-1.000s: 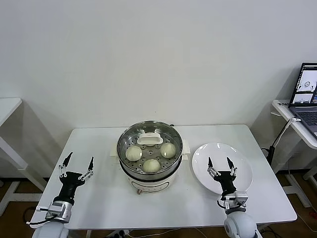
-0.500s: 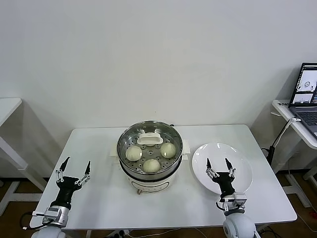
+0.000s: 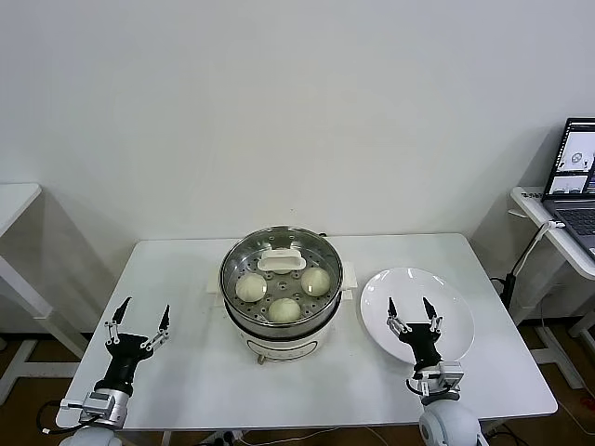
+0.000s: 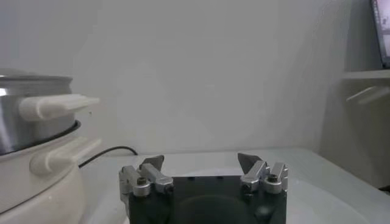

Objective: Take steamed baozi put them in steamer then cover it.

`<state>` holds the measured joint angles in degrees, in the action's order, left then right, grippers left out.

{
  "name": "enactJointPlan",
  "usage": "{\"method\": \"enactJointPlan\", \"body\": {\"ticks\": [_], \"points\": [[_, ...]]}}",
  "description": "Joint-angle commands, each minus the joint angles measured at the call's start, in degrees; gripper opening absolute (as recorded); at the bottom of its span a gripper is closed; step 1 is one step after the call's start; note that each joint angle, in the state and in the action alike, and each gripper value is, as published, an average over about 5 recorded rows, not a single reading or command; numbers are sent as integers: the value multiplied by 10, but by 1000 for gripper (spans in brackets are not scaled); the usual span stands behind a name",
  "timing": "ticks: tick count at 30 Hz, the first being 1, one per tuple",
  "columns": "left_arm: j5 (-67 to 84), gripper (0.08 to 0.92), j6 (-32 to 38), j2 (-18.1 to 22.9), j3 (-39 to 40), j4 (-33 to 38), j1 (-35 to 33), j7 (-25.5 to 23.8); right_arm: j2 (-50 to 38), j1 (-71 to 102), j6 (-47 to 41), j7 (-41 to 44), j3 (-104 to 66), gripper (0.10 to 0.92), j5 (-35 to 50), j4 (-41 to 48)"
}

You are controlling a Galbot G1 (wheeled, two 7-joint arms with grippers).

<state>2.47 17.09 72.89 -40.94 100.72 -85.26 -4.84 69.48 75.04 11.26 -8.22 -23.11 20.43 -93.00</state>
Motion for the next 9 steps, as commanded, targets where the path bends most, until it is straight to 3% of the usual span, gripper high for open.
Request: {"method": "enactJointPlan", "body": {"ticks": [1, 9], "points": [[0, 823, 4, 0, -1, -2, -1, -1, -1, 0, 1, 1, -1, 823, -1, 1], [-3, 823, 6, 1, -2, -1, -3, -2, -1, 0, 5, 2, -1, 823, -1, 2]]}}
